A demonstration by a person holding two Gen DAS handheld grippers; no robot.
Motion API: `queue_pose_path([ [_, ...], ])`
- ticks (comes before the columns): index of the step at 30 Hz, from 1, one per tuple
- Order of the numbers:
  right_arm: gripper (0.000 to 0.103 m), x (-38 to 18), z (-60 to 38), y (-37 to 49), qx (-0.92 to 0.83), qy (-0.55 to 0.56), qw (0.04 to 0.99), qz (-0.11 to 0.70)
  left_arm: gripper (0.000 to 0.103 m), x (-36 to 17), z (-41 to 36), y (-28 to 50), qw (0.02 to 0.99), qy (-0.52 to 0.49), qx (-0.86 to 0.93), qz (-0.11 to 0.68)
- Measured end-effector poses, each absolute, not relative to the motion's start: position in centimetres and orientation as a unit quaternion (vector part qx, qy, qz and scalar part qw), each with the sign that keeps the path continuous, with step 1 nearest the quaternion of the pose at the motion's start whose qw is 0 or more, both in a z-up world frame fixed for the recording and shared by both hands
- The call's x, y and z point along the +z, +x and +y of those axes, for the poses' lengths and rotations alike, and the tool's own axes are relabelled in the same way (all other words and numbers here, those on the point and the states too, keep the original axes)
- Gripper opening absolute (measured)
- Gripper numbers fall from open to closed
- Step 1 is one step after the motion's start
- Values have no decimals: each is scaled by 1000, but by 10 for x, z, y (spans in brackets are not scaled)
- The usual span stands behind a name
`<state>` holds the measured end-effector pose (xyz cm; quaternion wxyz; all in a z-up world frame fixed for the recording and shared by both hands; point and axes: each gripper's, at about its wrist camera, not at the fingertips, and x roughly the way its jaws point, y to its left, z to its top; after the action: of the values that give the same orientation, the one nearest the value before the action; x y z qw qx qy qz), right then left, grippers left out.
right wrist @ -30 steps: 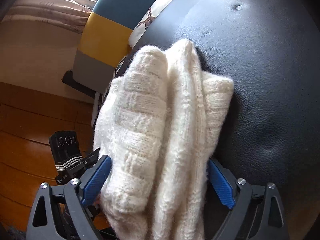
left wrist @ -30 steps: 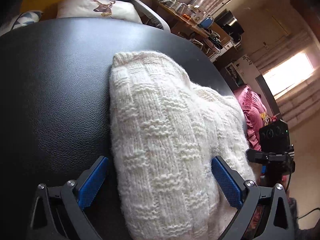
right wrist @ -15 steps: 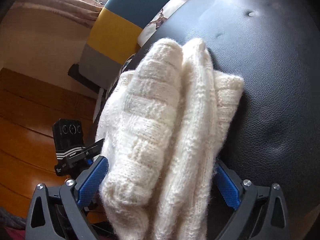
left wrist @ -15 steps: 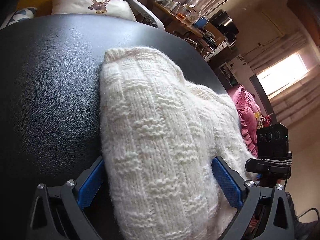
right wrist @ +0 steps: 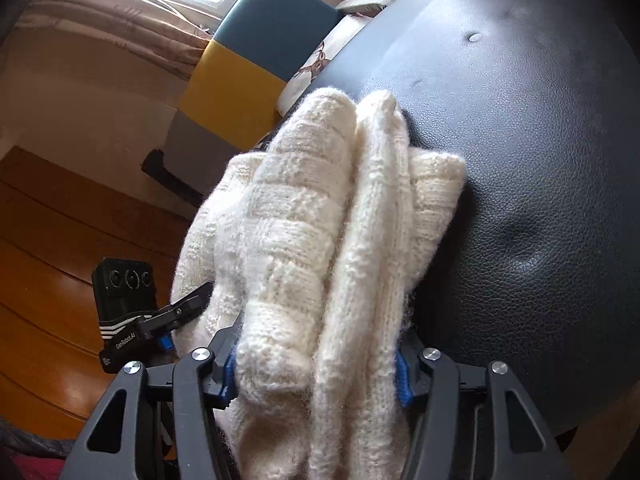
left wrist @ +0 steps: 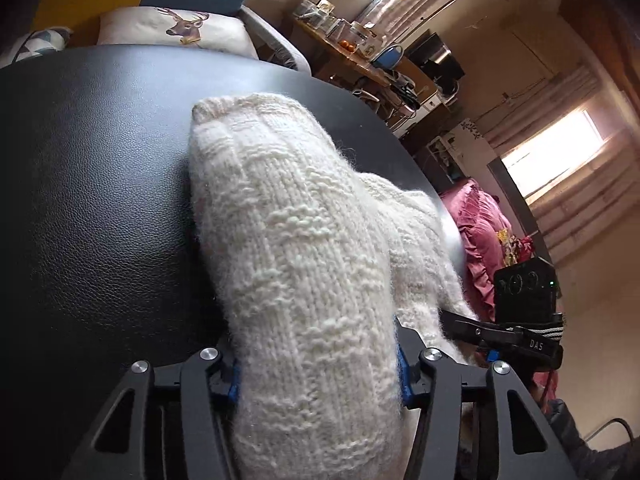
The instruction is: Fold clothes
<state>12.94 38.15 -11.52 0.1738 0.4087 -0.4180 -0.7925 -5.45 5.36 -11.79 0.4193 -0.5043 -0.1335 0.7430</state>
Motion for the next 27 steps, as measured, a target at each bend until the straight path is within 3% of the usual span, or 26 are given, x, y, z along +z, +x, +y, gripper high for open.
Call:
queue_pose_path([
  [3, 58, -112, 399, 140, -792, 390, 179, -434, 53, -105, 64, -54, 451, -488, 733, -147],
  [20, 58, -49, 517, 164, -855, 256, 98, -440, 53, -7, 261, -83, 596, -406, 692, -39],
  [24, 58, -49, 549, 155, -868, 255, 51, -423, 55, -11, 317, -106, 594, -423, 684, -16],
  [27, 58, -77, 542, 111, -859, 301, 3, -415, 55, -42, 348, -122, 566, -464, 681, 15],
])
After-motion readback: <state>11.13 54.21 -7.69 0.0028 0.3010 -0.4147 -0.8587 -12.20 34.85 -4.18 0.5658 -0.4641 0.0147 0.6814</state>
